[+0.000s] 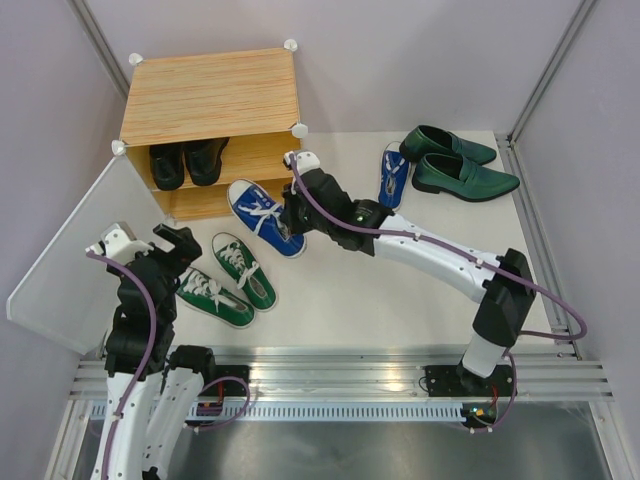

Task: Place and organize the shoes in the shoe cabinet
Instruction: Place the shoe in the shoe cabinet, then adjust the shoe in the shoe cabinet.

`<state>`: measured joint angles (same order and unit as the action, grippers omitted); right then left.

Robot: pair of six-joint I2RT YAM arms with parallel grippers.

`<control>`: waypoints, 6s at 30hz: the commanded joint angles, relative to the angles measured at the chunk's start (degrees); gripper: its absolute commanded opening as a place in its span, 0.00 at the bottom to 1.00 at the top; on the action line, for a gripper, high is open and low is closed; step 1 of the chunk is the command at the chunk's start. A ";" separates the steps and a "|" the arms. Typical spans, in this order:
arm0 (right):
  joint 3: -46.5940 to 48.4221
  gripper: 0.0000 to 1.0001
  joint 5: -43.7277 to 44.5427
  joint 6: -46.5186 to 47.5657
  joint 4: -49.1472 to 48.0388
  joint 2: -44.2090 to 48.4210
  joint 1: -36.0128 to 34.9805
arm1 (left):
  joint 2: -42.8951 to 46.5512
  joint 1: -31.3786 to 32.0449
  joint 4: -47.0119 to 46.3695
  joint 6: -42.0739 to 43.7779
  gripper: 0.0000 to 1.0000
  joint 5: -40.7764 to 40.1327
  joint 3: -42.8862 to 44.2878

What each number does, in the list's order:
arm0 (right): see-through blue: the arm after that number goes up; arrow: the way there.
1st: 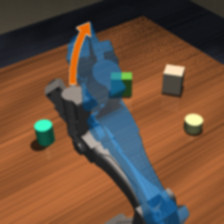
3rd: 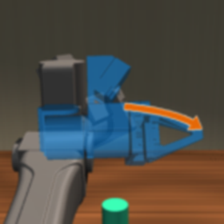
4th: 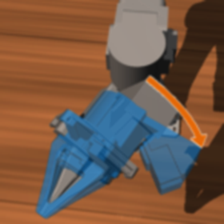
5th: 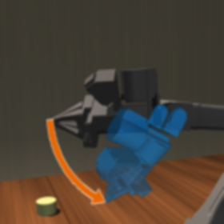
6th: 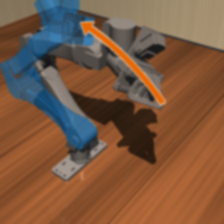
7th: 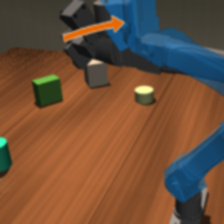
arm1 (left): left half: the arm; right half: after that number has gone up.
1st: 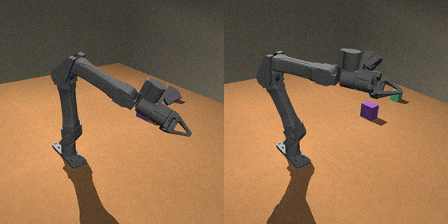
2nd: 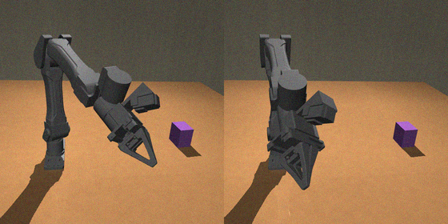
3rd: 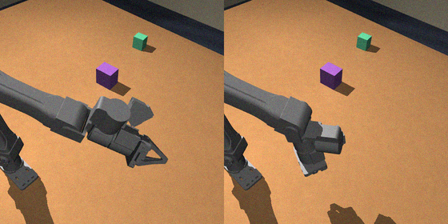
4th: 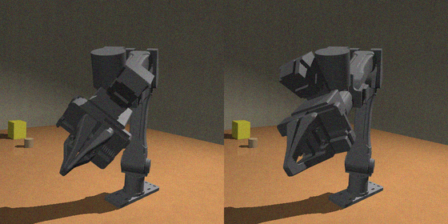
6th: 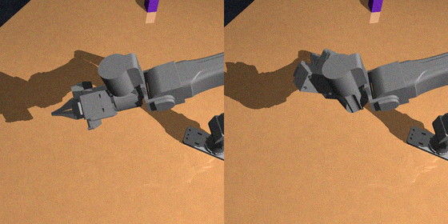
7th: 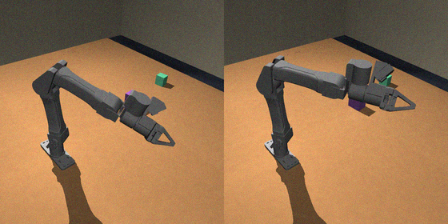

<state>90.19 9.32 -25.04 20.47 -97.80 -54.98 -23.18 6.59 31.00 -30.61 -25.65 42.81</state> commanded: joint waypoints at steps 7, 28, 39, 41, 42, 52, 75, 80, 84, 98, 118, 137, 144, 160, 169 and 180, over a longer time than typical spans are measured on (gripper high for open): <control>11.05 0.01 7.72 -11.69 -6.75 -6.00 2.16 | 0.42 1.41 -0.59 -0.50 1.00 -1.07 1.75; 24.68 0.01 20.03 -24.79 -11.24 -20.41 3.13 | 0.50 4.22 -0.68 -0.50 1.00 -1.25 1.58; 31.79 0.01 21.53 -26.55 -12.38 -27.09 3.21 | 0.59 4.92 -0.77 -0.41 1.00 -1.16 1.49; 32.85 0.01 21.79 -27.08 -12.56 -28.14 3.21 | 0.50 5.01 -0.77 -0.41 1.00 -1.16 1.49; 33.64 0.01 21.79 -27.17 -12.73 -28.50 3.21 | 0.59 5.10 -0.86 -0.33 1.00 -1.16 1.49; 38.83 0.01 20.39 -28.14 -15.19 -33.15 3.39 | 0.50 5.63 -0.86 -0.33 1.00 -1.07 1.40; 37.43 0.44 13.44 -27.35 -15.99 -33.07 4.44 | 0.68 5.89 -1.21 0.02 1.00 -0.72 1.31; 35.32 0.52 10.55 -24.89 -15.90 -30.35 4.71 | 0.15 5.80 -1.38 0.73 1.00 -0.01 1.14; 32.69 0.57 8.52 -23.31 -15.99 -27.80 4.97 | -0.46 5.63 -1.47 1.78 1.00 0.51 1.31; 20.30 0.61 -5.53 -8.82 -15.11 -13.66 6.46 | -6.35 4.92 -2.00 5.91 1.00 5.60 2.11; -36.30 0.68 12.90 6.67 -14.76 39.50 7.70 | -19.70 4.92 -7.10 5.31 1.00 18.79 4.04; -44.49 0.69 20.56 3.94 -16.95 43.92 8.13 | -43.44 5.10 -19.22 2.57 0.60 18.09 10.53; -44.75 0.69 20.65 3.85 -16.87 44.62 8.05 | -49.24 5.10 -22.48 3.54 0.45 17.74 13.97; -44.75 0.69 20.30 4.12 -16.69 44.19 8.05 | -58.20 5.01 -23.97 7.05 0.39 13.01 23.02; -44.66 0.70 20.21 4.29 -16.78 43.75 8.05 | -61.46 4.92 -23.62 9.34 0.38 10.53 27.50; -44.58 0.70 19.95 4.38 -16.78 42.87 8.13 | -66.90 4.40 -23.10 11.36 0.38 8.69 31.81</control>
<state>45.34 28.80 -20.78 5.13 -54.52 -47.03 -88.95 11.62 10.59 -21.78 -14.72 71.24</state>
